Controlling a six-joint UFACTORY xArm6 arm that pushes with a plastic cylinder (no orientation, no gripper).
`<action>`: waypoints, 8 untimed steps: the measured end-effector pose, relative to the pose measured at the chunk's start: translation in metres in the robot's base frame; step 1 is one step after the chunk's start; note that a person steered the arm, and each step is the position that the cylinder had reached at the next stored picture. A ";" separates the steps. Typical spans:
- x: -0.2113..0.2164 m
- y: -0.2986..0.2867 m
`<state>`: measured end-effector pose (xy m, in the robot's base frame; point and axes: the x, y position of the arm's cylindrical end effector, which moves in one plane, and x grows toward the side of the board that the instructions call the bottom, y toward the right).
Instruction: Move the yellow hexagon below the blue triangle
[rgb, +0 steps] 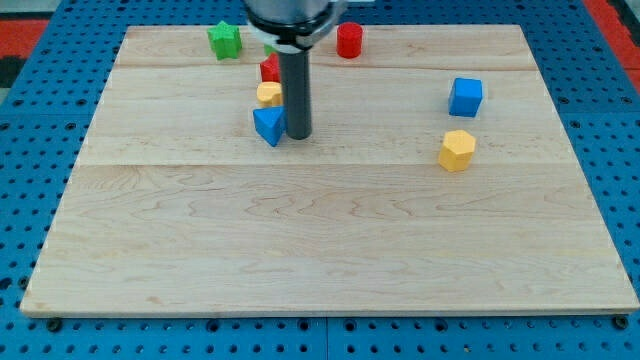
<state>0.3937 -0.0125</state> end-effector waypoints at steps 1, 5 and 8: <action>-0.014 0.065; 0.056 0.184; 0.014 0.104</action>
<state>0.4077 0.0915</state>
